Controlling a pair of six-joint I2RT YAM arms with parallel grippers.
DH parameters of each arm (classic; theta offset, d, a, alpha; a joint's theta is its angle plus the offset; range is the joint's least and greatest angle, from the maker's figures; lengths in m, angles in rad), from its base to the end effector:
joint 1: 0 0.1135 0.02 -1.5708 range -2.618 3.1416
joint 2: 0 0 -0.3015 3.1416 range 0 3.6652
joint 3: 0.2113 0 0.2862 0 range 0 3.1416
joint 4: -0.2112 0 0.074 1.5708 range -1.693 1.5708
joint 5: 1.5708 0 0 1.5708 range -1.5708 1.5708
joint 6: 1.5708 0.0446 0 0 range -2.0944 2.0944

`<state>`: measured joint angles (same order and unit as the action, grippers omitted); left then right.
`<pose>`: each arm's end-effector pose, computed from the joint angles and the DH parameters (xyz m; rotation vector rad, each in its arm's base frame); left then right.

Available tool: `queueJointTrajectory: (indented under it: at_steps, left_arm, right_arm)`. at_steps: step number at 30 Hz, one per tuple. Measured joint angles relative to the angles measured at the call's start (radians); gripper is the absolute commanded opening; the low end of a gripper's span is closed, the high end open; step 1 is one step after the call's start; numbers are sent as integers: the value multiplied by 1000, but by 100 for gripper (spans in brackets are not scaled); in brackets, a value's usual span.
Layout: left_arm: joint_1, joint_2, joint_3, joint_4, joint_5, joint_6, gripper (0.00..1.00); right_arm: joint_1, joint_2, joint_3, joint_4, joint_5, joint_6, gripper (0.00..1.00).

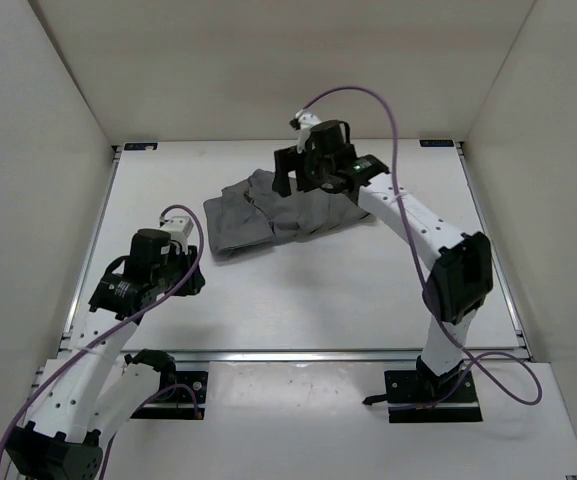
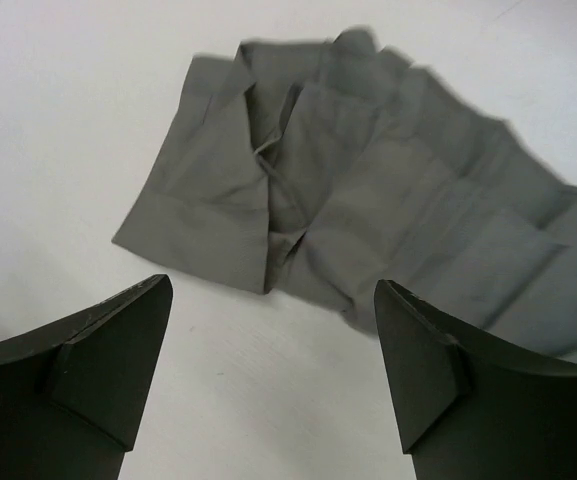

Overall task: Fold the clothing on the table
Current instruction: Flatten the skirt out

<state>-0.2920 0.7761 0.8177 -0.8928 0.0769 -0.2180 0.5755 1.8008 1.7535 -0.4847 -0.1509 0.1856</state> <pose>0.1523 -0.0493 0.3072 0.1258 2.4415 -0.3230 0.3931 0.2630 0.3939 -0.5087 2.0957 0.6088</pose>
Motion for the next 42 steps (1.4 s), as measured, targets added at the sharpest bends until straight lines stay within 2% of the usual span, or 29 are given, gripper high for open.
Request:
queueJointTrajectory:
  at_steps: [1, 3, 7, 10, 13, 14, 15, 16, 17, 18, 20, 22, 23, 24, 25, 27, 28, 30, 31, 32, 34, 37, 42]
  left_arm:
    - [3, 1, 0, -2, -9, -2, 62]
    - [8, -9, 0, -6, -19, -6, 63]
    - [8, -31, 0, -6, -40, -19, 76]
    - [2, -32, 0, -8, -51, -31, 95]
    - [-2, -43, 0, -15, -57, -39, 97]
    - [-5, -50, 0, -16, -59, -39, 98]
    - [-7, -59, 0, -17, -60, -38, 99]
    - [-9, -66, 0, -18, -60, -37, 99]
    - [-11, -75, 0, -17, -59, -37, 99]
    - [-11, -84, 0, -16, -60, -36, 98]
    - [-10, -96, 0, -16, -59, -36, 95]
    - [-3, -102, 0, -16, -59, -35, 88]
    - [2, -101, 0, -16, -59, -35, 80]
    - [18, -93, 0, -16, -59, -33, 69]
    - [29, -83, 0, -15, -59, -37, 63]
    - [46, -57, -6, 7, -63, -47, 63]
    - [52, -42, -14, 28, -66, -56, 69]
    - [56, -11, -37, 74, -68, -84, 73]
    - [58, 5, -46, 97, -68, -101, 77]
    - [60, 27, -55, 125, -68, -119, 78]
    - [61, 82, -69, 194, -67, -160, 76]
    - [63, 183, -97, 298, -54, -212, 71]
    - [74, 305, -207, 418, 13, -308, 71]
  right_arm:
    - [11, 28, -5, 7, -8, 3, 80]
    - [32, 82, -21, 15, -30, 8, 81]
    - [46, 183, -33, 28, -75, 17, 82]
    - [47, 284, 17, 20, -123, 21, 82]
    - [50, 391, 84, 23, -175, 27, 78]
    - [51, 413, 95, 23, -187, 29, 69]
    - [52, 440, 106, 23, -207, 31, 45]
    - [52, 457, 112, 22, -222, 29, 33]
    - [53, 476, 118, 19, -240, 32, 6]
    - [54, 484, 119, 15, -248, 30, 0]
    - [58, 484, 101, 11, -254, 47, 0]
    - [65, 425, 4, 42, -241, 60, 1]
    - [70, 366, -82, 64, -230, 72, 0]
    - [81, 232, -246, 61, -209, 93, 0]
    - [89, 149, -322, 56, -201, 113, 0]
    - [114, -51, -516, 111, -176, 156, 0]
    - [135, -168, -621, 132, -166, 184, 0]
    - [199, -354, -795, 164, -163, 245, 1]
    - [235, -425, -875, 196, -167, 283, 19]
    - [270, -483, -958, 218, -177, 325, 32]
    - [321, -557, -1109, 258, -198, 389, 34]
    - [309, -657, -1285, 248, -199, 456, 33]
    - [143, -828, -1311, 233, -195, 459, 35]
